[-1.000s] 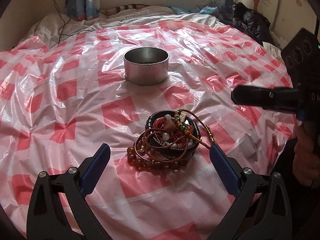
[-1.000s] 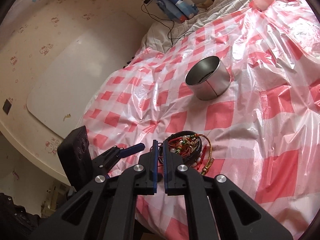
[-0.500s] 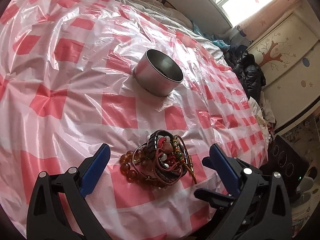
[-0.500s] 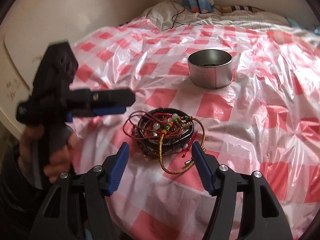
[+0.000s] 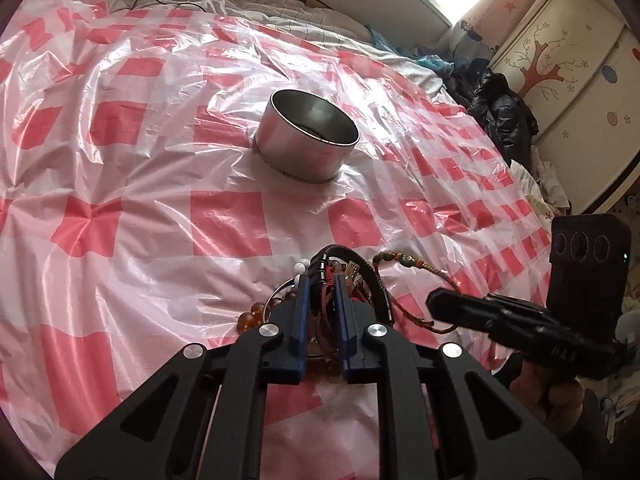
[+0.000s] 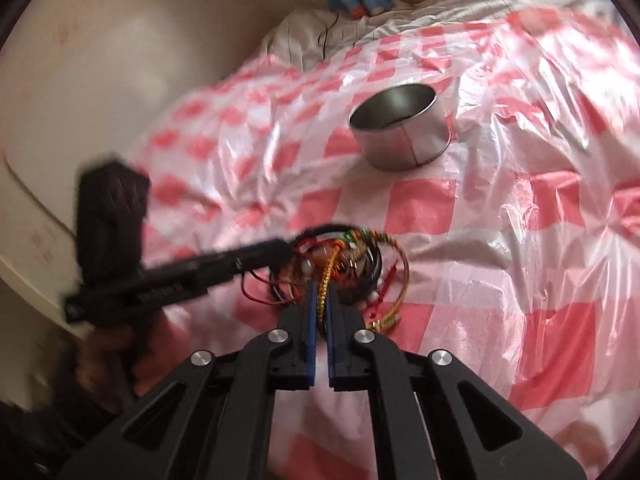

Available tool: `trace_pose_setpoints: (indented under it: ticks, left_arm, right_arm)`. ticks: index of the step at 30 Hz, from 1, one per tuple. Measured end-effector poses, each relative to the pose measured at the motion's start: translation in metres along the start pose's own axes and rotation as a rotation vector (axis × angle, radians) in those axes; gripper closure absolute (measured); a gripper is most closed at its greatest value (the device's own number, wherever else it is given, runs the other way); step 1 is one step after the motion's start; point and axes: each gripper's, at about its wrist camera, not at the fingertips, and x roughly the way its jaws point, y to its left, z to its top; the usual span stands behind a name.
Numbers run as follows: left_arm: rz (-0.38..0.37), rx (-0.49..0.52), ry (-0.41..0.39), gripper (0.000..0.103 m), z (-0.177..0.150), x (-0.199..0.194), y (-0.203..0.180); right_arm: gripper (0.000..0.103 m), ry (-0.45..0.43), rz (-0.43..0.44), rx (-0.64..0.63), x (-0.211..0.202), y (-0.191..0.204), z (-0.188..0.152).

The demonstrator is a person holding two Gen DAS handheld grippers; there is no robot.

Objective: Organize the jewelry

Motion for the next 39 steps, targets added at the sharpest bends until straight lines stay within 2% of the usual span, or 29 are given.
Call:
trace_pose_setpoints:
  ticks: [2, 3, 6, 8, 11, 15, 18, 25, 32, 33, 35, 37, 38, 39]
  left_arm:
    - [-0.052, 0.007, -0.04, 0.093, 0.001, -0.009, -0.002]
    - [-0.084, 0.03, -0.079, 0.1, 0.003, -0.016, -0.006]
    - [-0.042, 0.015, -0.093, 0.1, 0.005, -0.019, -0.001]
    - [-0.068, -0.01, -0.101, 0.1, 0.007, -0.022, 0.004]
    - [-0.151, 0.001, -0.144, 0.1, 0.009, -0.032, 0.0]
    - [-0.206, 0.012, -0.161, 0.1, 0.019, -0.039, -0.007]
    - [-0.22, 0.024, -0.169, 0.1, 0.034, -0.043, -0.013]
    - [-0.192, 0.054, -0.208, 0.1, 0.088, -0.038, -0.023]
    - [-0.168, 0.038, -0.213, 0.1, 0.14, 0.014, -0.026]
    - [-0.156, 0.034, -0.203, 0.1, 0.144, 0.025, -0.025]
    - [-0.062, 0.024, -0.15, 0.099, 0.149, 0.054, -0.02]
    - [0.095, 0.049, -0.037, 0.086, 0.152, 0.084, -0.015]
    - [0.194, 0.072, -0.008, 0.081, 0.15, 0.092, -0.013]
    - [0.239, 0.093, -0.006, 0.076, 0.148, 0.092, -0.012]
  right_arm:
    - [0.098, -0.052, 0.072, 0.059, -0.011, -0.008, 0.004]
    - [0.098, -0.08, 0.112, 0.092, -0.017, -0.012, 0.005]
    - [0.098, -0.137, 0.175, 0.154, -0.028, -0.023, 0.008]
    - [0.098, -0.152, 0.188, 0.177, -0.03, -0.026, 0.013]
    - [0.098, -0.169, 0.198, 0.163, -0.033, -0.022, 0.018]
    - [0.098, -0.2, 0.237, 0.151, -0.042, -0.02, 0.027]
    - [0.098, -0.219, 0.261, 0.171, -0.048, -0.027, 0.034]
    - [0.098, -0.237, 0.282, 0.187, -0.046, -0.038, 0.058]
    - [0.098, -0.252, 0.287, 0.201, -0.041, -0.046, 0.077]
    - [0.098, -0.261, 0.285, 0.206, -0.042, -0.048, 0.081]
    - [0.098, -0.274, 0.281, 0.211, -0.042, -0.052, 0.088]
    - [0.098, -0.277, 0.273, 0.207, -0.04, -0.053, 0.098]
    - [0.098, -0.274, 0.271, 0.203, -0.038, -0.053, 0.103]
    - [0.098, -0.268, 0.272, 0.199, -0.034, -0.053, 0.108]
